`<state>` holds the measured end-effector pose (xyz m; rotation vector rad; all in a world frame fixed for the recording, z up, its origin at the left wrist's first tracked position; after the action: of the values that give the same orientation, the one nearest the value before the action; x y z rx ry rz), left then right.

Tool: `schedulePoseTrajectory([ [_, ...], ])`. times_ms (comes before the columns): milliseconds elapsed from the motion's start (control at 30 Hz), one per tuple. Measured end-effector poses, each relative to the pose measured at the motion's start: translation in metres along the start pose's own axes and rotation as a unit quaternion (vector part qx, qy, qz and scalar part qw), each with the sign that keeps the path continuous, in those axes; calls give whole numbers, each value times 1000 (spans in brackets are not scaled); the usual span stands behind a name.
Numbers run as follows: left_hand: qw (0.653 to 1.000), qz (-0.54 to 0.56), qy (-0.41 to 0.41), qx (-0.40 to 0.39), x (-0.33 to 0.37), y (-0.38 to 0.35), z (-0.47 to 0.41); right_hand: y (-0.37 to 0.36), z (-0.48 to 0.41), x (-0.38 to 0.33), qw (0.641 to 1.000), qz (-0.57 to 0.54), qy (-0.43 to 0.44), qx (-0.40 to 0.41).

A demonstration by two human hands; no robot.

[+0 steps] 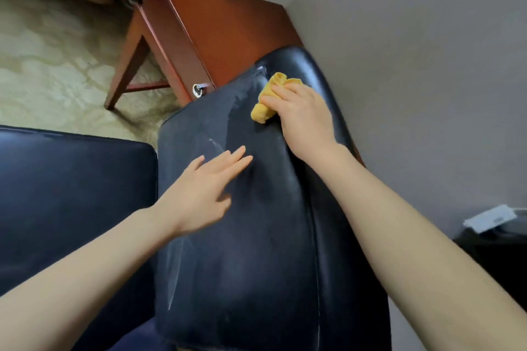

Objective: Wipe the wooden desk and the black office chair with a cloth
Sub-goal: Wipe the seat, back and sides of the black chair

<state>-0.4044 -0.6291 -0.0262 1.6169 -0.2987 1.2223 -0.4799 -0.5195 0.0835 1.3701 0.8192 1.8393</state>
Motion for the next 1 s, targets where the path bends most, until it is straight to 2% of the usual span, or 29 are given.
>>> schedulePoseTrajectory([
  [167, 999, 27, 35, 26, -19, -4, -14, -5, -86, -22, 997, 21, 66, -26],
  [333, 999, 16, 30, 19, -22, -12, -26, -22, -131, -61, 994, 47, 76, -69],
  [467, 999, 4, 30, 11, -25, -14, -31, -41, -129, -82, 987, 69, 131, -66],
  [567, 1000, 4, 27, 4, -26, -17, -31, -44, -103, -84, 972, 71, 216, -64],
  [667, 1000, 8, 28, 5, -26, -21, -28, -39, -68, -75, 947, 78, 296, -100],
  [800, 1000, 22, 21, -6, -25, -18, -28, -9, -50, -36, 954, 73, 280, -82],
  [1000, 998, 68, 6, 10, -35, 11, -27, 20, -89, -4, 963, 94, 232, -103],
])
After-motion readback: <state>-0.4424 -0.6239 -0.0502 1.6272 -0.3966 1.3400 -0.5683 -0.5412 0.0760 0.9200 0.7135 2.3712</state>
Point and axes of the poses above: each hand's wrist, its own z-axis away from the middle knuckle, its own y-axis out of the back of the hand, x = y × z, the point moved 7 cm from there along -z, towards the middle knuckle, and after that the axes turned 9 degrees about -x, right-handed, at the moved point
